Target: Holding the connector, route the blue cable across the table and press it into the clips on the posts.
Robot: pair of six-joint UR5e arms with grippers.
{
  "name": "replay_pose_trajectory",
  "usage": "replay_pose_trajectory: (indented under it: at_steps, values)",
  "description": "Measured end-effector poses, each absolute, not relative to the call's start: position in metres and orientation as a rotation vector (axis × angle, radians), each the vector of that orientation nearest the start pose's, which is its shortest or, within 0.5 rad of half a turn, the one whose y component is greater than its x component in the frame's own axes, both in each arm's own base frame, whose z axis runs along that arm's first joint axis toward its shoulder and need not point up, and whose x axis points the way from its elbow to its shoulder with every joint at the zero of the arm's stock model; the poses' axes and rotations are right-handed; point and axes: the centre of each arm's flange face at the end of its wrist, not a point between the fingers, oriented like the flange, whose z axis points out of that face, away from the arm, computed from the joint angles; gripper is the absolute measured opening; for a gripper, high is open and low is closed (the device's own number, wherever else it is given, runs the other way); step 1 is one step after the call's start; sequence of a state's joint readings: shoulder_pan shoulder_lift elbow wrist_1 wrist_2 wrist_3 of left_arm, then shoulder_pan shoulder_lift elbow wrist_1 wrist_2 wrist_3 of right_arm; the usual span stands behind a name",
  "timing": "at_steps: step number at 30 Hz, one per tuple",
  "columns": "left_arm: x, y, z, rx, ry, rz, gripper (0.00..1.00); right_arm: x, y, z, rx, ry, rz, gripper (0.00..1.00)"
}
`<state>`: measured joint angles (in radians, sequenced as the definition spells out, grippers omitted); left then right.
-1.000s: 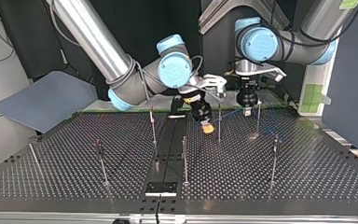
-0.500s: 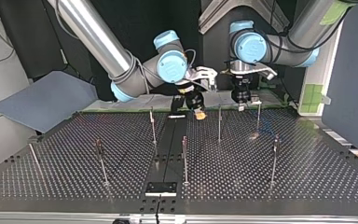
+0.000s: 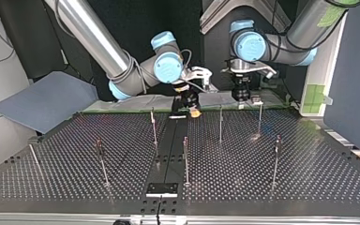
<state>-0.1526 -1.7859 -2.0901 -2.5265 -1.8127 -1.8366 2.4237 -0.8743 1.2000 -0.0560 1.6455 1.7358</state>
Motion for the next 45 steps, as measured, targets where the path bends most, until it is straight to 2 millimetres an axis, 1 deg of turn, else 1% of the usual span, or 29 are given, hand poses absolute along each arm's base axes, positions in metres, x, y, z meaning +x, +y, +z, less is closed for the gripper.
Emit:
replay_pose_trajectory:
  at_steps: [5, 8, 15, 20, 25, 32, 35, 40, 45]
  values:
    - [0.445, -0.182, 0.180, -0.269, 1.694, -0.109, 0.00, 0.618, -0.378, 0.236, -2.556, 1.301, -2.060, 0.00]
    - [0.447, -0.183, 0.171, -0.272, 1.694, -0.117, 0.00, 0.619, -0.379, 0.230, -2.555, 1.298, -2.059, 0.00]
    - [0.455, -0.182, 0.170, -0.268, 1.652, -0.152, 0.00, 0.622, -0.384, 0.210, -2.547, 1.299, -2.051, 0.00]
    - [0.462, -0.180, 0.169, -0.260, 1.633, -0.170, 0.00, 0.624, -0.388, 0.200, -2.534, 1.305, -2.056, 0.00]
    - [0.471, -0.182, 0.155, -0.248, 1.645, -0.170, 0.00, 0.624, -0.395, 0.197, -2.502, 1.314, -2.087, 0.00]
    - [0.482, -0.183, 0.129, -0.242, 1.666, -0.168, 0.00, 0.623, -0.404, 0.196, -2.465, 1.315, -2.126, 0.00]
    - [0.487, -0.183, 0.128, -0.238, 1.663, -0.172, 0.00, 0.623, -0.407, 0.195, -2.448, 1.312, -2.142, 0.00]
    - [0.495, -0.183, 0.133, -0.237, 1.648, -0.176, 0.00, 0.623, -0.410, 0.194, -2.436, 1.310, -2.151, 0.00]
    - [0.507, -0.180, 0.141, -0.237, 1.627, -0.181, 0.00, 0.620, -0.418, 0.184, -2.425, 1.315, -2.142, 0.00]
